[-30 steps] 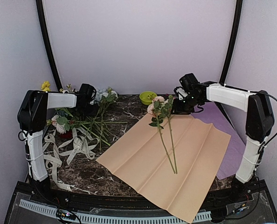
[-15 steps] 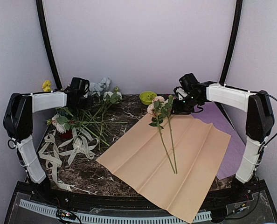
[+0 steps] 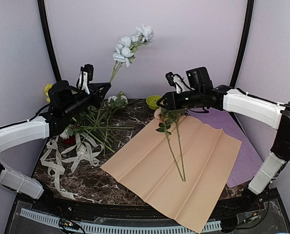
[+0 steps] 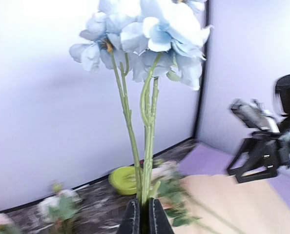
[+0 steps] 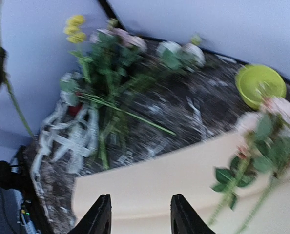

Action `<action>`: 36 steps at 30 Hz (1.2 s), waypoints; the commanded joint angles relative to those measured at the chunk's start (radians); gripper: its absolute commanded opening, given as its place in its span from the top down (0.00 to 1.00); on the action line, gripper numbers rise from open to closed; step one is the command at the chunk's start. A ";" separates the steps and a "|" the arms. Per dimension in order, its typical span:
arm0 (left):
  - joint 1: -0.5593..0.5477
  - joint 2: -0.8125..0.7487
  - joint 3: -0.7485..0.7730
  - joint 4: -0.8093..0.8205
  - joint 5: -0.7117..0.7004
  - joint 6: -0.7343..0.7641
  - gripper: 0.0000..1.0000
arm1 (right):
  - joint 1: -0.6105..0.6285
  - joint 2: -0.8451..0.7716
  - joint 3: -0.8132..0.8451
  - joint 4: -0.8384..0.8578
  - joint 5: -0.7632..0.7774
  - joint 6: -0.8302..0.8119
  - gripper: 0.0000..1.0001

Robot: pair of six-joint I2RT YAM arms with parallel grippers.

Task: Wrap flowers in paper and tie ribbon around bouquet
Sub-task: Pass from the left arm to the right, then place the fake flower on the flattened wrapping paper.

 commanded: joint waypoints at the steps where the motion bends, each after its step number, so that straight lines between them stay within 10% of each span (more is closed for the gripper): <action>1: -0.084 0.051 -0.068 0.455 0.376 -0.181 1.00 | 0.093 -0.039 -0.040 0.499 -0.258 0.065 0.53; 5: -0.116 0.140 -0.076 0.713 0.468 -0.387 1.00 | 0.103 -0.012 -0.040 0.693 -0.262 0.192 0.39; 13: -0.178 0.259 -0.035 0.732 0.513 -0.434 1.00 | 0.116 0.043 -0.032 0.860 -0.302 0.294 0.28; 16: -0.192 0.272 0.011 0.607 0.498 -0.390 1.00 | 0.117 0.057 -0.028 0.885 -0.341 0.309 0.42; 20: -0.196 0.277 -0.009 0.616 0.499 -0.383 1.00 | 0.111 0.043 -0.031 0.850 -0.320 0.307 1.00; 22: -0.195 0.267 -0.006 0.561 0.473 -0.350 0.93 | 0.097 0.015 -0.037 0.778 -0.279 0.277 1.00; 24: -0.195 0.264 0.028 0.392 0.412 -0.289 0.56 | 0.076 -0.018 -0.030 0.594 -0.205 0.231 1.00; 26: -0.195 0.261 0.042 0.224 0.321 -0.239 0.40 | 0.049 -0.038 0.016 0.354 -0.112 0.164 1.00; 31: -0.195 0.240 0.045 -0.014 0.020 -0.134 0.34 | -0.061 0.026 0.141 -0.281 0.015 0.100 1.00; 36: -0.195 0.309 0.161 -0.287 -0.268 -0.094 0.34 | -0.126 0.074 0.074 -0.410 0.017 0.100 1.00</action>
